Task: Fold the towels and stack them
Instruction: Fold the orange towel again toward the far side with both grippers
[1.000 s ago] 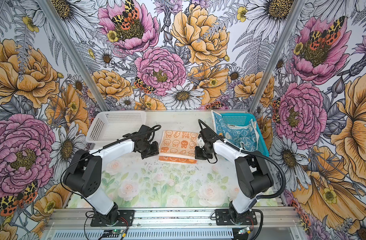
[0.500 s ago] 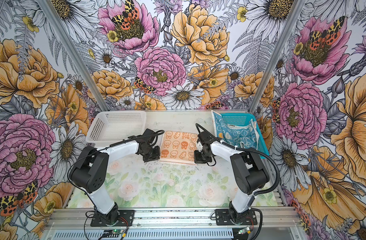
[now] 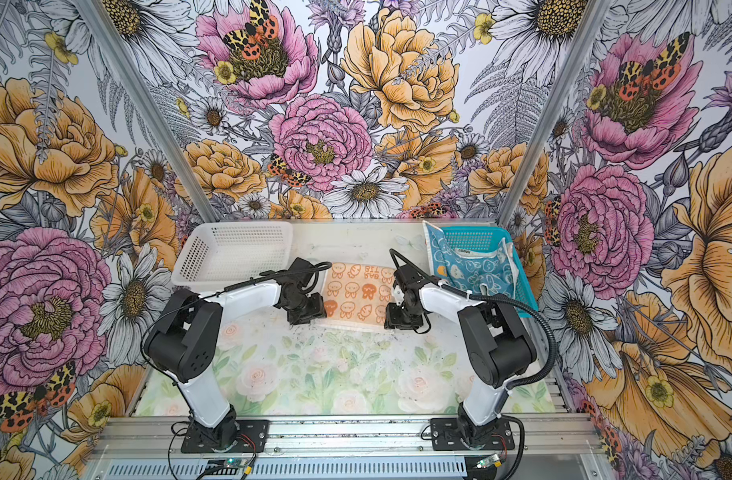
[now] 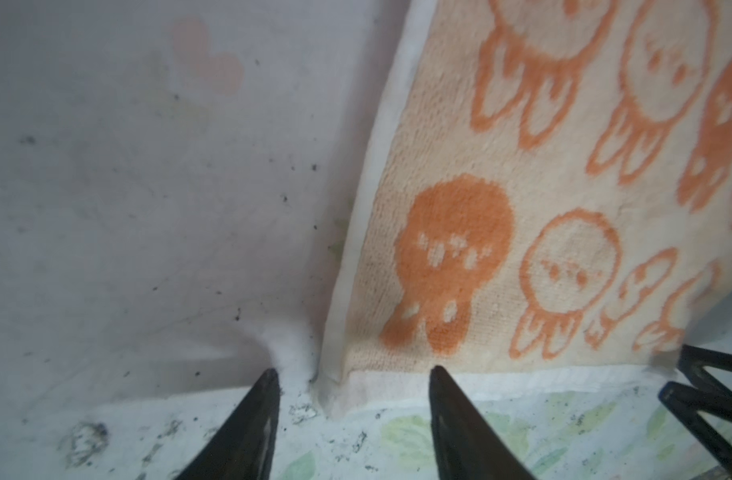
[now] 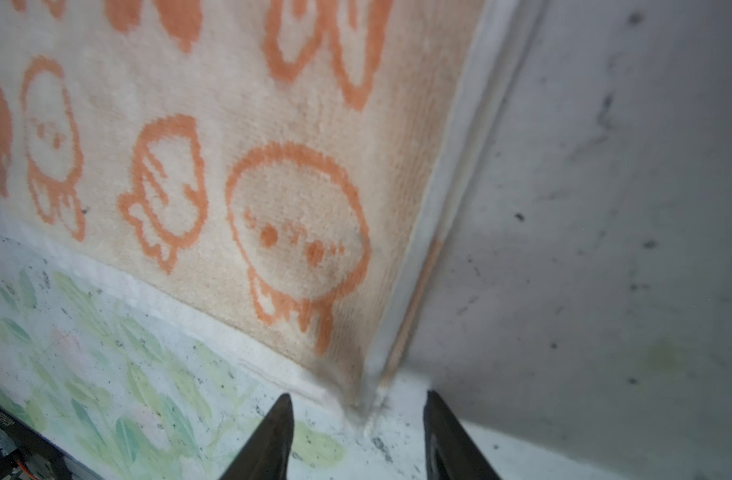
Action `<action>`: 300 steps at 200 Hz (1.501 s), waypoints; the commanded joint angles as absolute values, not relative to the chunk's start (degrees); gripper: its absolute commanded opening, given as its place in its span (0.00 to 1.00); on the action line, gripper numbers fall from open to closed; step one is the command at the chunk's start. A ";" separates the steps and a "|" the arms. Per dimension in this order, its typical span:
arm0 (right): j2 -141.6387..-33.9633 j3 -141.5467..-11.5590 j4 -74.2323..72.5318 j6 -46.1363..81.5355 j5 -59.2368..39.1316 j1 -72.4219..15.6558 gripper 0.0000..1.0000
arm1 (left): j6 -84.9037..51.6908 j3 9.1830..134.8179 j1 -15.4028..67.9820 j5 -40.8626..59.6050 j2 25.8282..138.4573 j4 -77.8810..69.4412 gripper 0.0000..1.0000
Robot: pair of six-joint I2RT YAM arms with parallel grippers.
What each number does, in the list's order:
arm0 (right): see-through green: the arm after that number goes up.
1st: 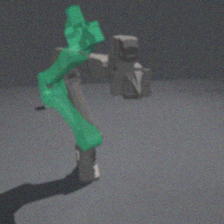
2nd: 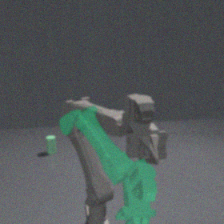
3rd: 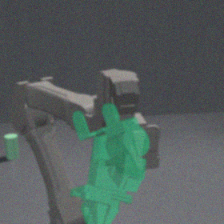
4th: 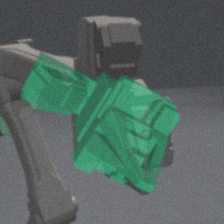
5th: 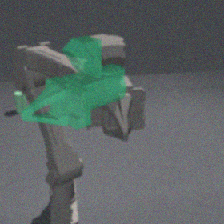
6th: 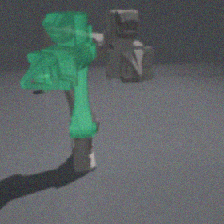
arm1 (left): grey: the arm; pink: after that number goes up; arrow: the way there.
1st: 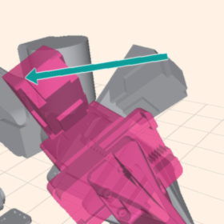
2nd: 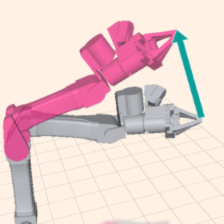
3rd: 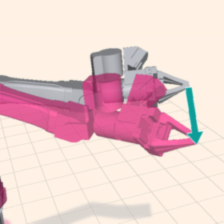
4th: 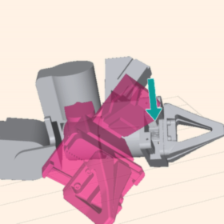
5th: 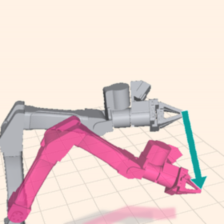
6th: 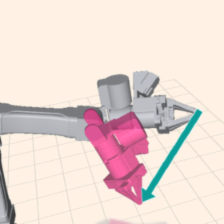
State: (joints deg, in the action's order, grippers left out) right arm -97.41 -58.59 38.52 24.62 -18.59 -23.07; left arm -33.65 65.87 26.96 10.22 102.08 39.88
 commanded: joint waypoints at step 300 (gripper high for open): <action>-127.61 -108.24 44.80 16.22 -16.33 -12.67 0.99 | -35.47 112.28 18.84 22.64 129.14 38.49 0.99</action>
